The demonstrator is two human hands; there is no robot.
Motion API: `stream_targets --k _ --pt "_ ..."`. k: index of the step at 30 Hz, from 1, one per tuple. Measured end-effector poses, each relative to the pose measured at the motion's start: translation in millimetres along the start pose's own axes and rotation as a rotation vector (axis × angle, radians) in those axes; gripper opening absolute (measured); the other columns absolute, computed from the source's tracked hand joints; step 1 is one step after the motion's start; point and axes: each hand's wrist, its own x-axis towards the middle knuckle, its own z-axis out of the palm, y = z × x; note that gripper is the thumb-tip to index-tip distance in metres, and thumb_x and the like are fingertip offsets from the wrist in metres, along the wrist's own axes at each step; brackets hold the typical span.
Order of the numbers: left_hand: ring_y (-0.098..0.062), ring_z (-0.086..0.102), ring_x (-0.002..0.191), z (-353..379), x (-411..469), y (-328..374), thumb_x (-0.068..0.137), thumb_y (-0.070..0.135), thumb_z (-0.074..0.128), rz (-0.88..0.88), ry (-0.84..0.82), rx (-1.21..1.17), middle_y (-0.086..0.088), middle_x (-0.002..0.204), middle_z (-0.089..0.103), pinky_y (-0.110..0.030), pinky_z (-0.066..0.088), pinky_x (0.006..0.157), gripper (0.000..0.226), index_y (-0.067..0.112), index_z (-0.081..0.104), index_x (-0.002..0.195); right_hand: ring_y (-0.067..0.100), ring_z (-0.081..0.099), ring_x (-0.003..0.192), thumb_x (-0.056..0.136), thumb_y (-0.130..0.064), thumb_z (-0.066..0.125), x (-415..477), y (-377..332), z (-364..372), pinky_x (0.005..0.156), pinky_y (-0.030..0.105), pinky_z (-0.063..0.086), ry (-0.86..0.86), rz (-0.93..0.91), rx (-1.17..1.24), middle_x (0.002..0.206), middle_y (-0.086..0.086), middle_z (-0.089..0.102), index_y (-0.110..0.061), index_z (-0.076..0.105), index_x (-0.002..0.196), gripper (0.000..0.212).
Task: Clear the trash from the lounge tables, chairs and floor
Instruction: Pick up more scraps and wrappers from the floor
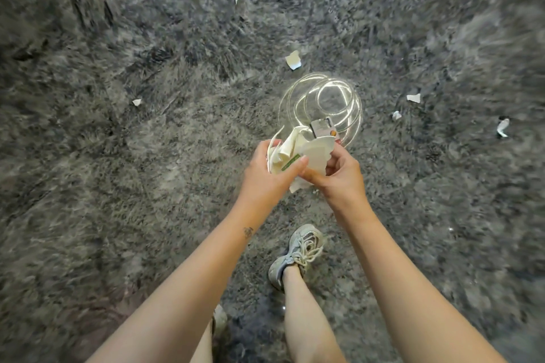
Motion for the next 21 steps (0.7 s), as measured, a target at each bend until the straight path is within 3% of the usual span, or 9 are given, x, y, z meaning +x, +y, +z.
stream_targets --k 2,6,9,11,13,15,17,19,21 --pt "-0.017 0.063 0.095 20 7 7 0.052 0.062 0.068 0.016 0.035 0.063 0.003 0.105 0.064 -0.044 0.053 0.083 0.072 0.027 0.051 0.113 0.007 0.065 0.073 0.066 0.005 0.075 3 -4 -19 0.067 0.023 0.055 -0.022 0.014 0.009 0.079 -0.005 0.072 -0.015 0.062 0.096 0.039" --pt "-0.008 0.064 0.084 51 21 15 0.046 0.062 0.072 0.028 0.045 0.101 0.01 0.095 0.066 -0.032 0.053 0.076 0.069 0.031 0.053 0.105 0.007 0.067 0.074 0.067 0.01 0.072 9 -9 -50 0.065 0.021 0.055 -0.035 0.037 0.041 0.078 -0.005 0.073 -0.014 0.062 0.097 0.039" --pt "-0.002 0.064 0.081 69 25 17 0.046 0.058 0.076 0.067 0.037 0.131 0.013 0.09 0.066 -0.026 0.052 0.072 0.062 0.036 0.052 0.099 0.012 0.067 0.076 0.069 0.008 0.073 12 -12 -66 0.07 0.029 0.056 -0.001 0.032 0.026 0.08 -0.002 0.072 -0.005 0.061 0.1 0.036" --pt "-0.003 0.064 0.081 81 26 20 0.043 0.059 0.077 0.093 0.058 0.141 0.012 0.09 0.065 -0.027 0.053 0.071 0.066 0.036 0.051 0.099 0.015 0.066 0.077 0.07 0.005 0.075 12 -14 -73 0.072 0.035 0.055 0.016 0.017 -0.017 0.082 0.001 0.072 0.0 0.06 0.103 0.037" --pt "-0.005 0.064 0.084 91 26 22 0.039 0.061 0.078 0.099 0.088 0.142 0.011 0.093 0.064 -0.028 0.054 0.071 0.075 0.033 0.05 0.103 0.01 0.062 0.071 0.068 0.006 0.076 12 -14 -78 0.066 0.028 0.054 0.04 0.001 -0.068 0.075 0.001 0.07 -0.001 0.061 0.098 0.034" --pt "0.0 0.062 0.082 99 24 24 0.037 0.059 0.079 0.109 0.099 0.138 0.011 0.093 0.063 -0.019 0.051 0.066 0.08 0.031 0.049 0.106 0.012 0.057 0.066 0.065 0.008 0.076 12 -13 -82 0.06 0.025 0.051 0.069 -0.006 -0.109 0.072 0.011 0.065 -0.002 0.06 0.092 0.032" --pt "0.002 0.062 0.08 106 23 25 0.039 0.054 0.082 0.12 0.101 0.113 0.01 0.093 0.063 -0.012 0.048 0.059 0.08 0.029 0.05 0.107 0.017 0.057 0.067 0.064 0.007 0.076 12 -12 -85 0.062 0.034 0.051 0.083 -0.006 -0.163 0.075 0.018 0.064 -0.002 0.058 0.09 0.033" --pt "-0.004 0.064 0.081 110 24 25 0.044 0.047 0.084 0.13 0.117 0.101 0.008 0.094 0.064 -0.013 0.048 0.058 0.072 0.029 0.051 0.105 0.017 0.061 0.069 0.065 0.009 0.074 11 -10 -87 0.062 0.036 0.052 0.074 0.01 -0.147 0.073 0.01 0.066 -0.004 0.052 0.088 0.034" --pt "-0.008 0.065 0.081 112 26 26 0.052 0.039 0.084 0.141 0.146 0.118 0.007 0.093 0.064 -0.019 0.052 0.059 0.059 0.03 0.052 0.102 0.011 0.064 0.069 0.067 0.011 0.072 11 -9 -87 0.057 0.027 0.053 0.053 0.024 -0.061 0.074 0.001 0.068 -0.011 0.046 0.086 0.039"
